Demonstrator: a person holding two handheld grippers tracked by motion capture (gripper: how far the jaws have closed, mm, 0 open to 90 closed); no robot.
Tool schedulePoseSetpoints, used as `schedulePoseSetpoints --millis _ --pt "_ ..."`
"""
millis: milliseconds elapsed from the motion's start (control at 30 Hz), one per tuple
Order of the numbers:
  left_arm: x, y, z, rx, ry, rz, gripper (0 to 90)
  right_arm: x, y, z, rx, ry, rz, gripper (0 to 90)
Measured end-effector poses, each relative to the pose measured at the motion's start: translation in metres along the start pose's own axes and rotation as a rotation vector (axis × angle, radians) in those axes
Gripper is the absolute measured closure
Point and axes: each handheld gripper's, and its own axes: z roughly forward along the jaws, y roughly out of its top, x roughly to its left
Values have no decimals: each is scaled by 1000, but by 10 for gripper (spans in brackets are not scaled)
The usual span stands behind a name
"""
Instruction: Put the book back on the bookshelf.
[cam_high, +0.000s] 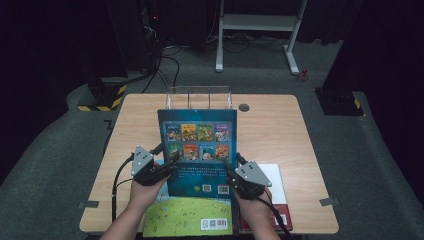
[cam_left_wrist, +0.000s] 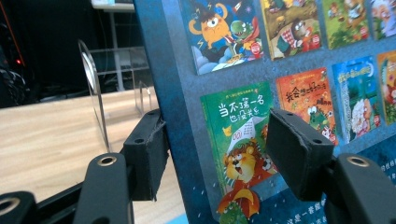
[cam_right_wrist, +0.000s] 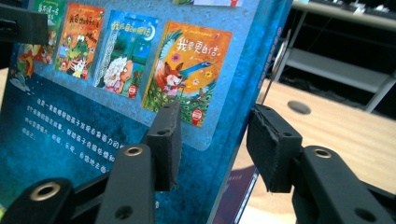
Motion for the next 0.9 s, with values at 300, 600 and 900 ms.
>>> schedulePoseSetpoints --millis 300,600,900 --pt "-1 -2 -6 -48 10 33 410 -1 -2 -2 -53 13 -7 586" --pt "-5 -8 -18 -39 4 30 427 1 -14 -7 -53 46 33 585" --pt "-8 -6 -17 -85 24 64 428 0 -10 -8 -80 25 -3 611"
